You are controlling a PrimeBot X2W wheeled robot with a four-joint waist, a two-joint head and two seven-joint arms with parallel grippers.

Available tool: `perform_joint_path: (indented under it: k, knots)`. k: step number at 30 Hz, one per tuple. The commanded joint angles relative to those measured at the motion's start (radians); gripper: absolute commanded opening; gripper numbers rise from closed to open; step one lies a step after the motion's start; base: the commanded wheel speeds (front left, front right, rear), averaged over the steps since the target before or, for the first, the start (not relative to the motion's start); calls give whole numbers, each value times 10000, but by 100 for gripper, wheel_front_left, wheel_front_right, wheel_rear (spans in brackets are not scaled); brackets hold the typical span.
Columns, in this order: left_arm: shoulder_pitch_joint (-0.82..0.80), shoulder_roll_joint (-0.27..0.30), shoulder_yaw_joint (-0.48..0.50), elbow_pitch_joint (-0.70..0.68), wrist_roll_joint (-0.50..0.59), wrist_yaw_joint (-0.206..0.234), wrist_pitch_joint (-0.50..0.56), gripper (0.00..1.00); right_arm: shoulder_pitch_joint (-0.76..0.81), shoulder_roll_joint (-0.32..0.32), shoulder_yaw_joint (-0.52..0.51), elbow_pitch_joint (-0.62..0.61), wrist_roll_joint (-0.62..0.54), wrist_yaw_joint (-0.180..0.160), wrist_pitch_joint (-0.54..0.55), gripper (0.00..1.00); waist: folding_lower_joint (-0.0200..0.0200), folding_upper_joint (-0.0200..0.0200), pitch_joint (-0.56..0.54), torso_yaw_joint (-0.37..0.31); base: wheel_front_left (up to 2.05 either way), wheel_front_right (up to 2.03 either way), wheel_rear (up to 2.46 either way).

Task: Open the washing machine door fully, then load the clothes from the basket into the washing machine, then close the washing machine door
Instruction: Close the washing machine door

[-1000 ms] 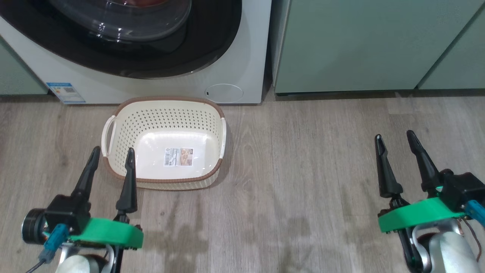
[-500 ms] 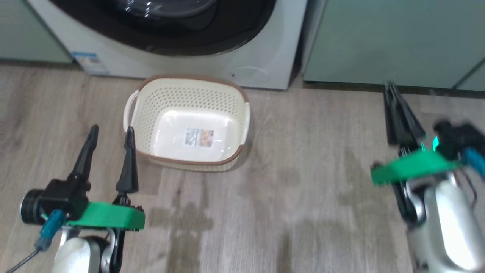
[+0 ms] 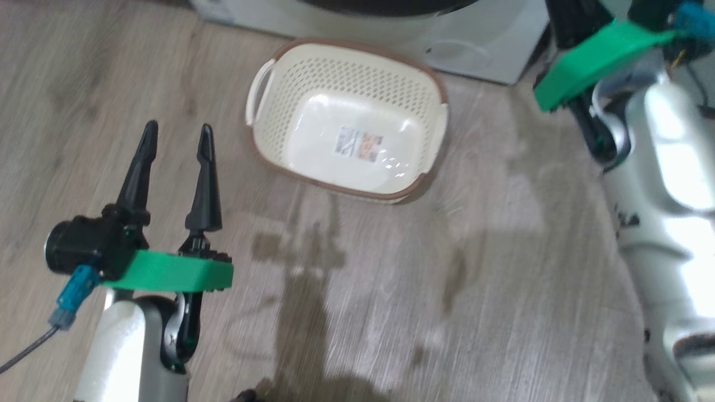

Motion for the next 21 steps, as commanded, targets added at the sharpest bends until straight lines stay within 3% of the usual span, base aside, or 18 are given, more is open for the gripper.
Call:
perform_joint_path:
  k: [1,12,21]
  knots:
    - [-301,93,349,-347,-51,-49,-93,100,-386,48,179,-144,75,-2,-71,0,-2,0,445,439,0,0,0]
    - [-855,-138,355,-446,-220,-285,-96,100,-3223,-129,488,2460,76,-2,-615,0,-2,0,1298,1092,0,0,0]
    - [-1124,-159,206,-475,-543,-194,-96,100,-4751,-354,490,3915,-134,-2,-1154,0,-2,0,1686,1339,0,0,0]
